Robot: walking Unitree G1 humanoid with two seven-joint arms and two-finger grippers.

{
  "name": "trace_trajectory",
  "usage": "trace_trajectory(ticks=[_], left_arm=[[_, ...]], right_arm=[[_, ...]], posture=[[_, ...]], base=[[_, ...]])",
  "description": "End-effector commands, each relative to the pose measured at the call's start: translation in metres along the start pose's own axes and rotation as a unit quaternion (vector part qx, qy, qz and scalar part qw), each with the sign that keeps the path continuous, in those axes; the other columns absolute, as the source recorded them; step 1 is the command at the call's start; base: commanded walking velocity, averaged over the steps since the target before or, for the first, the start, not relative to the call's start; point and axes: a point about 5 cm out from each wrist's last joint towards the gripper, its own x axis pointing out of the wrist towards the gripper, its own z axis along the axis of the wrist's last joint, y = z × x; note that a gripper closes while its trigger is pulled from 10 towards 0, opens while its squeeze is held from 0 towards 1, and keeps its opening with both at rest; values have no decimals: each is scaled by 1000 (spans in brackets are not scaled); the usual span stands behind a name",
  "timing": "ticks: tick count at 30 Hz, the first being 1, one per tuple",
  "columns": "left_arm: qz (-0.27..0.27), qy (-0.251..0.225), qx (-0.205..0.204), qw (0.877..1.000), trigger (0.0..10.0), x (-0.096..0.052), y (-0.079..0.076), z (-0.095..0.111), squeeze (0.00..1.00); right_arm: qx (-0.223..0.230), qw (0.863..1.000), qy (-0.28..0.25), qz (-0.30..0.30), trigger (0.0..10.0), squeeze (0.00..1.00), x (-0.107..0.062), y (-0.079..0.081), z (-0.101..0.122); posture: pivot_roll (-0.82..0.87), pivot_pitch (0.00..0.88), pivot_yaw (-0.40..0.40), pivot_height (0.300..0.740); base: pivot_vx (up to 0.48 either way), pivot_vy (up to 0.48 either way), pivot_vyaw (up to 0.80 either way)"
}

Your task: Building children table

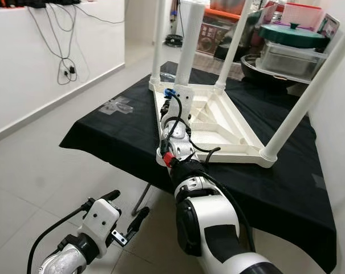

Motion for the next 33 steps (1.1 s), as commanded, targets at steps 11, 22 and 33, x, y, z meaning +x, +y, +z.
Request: trace_trajectory(ticks=[11,22,33], left_arm=[[-3,8,0,1000,10000,0,-1,-4,0],[1,9,0,1000,10000,-1,0,-3,0],[3,5,-1,1000,10000,-1,-1,-3,0]], right_arm=[[56,889,88,445,10000,0,-19,4,-5],[-32,825,116,551,10000,0,-31,22,-17],[-33,906,75,414,0,0,-14,23,-6]], posture=[[84,18,-129,740],[88,20,-131,740],[87,12,-136,740]], base=[[0,0,0],[0,0,0],[0,0,0]])
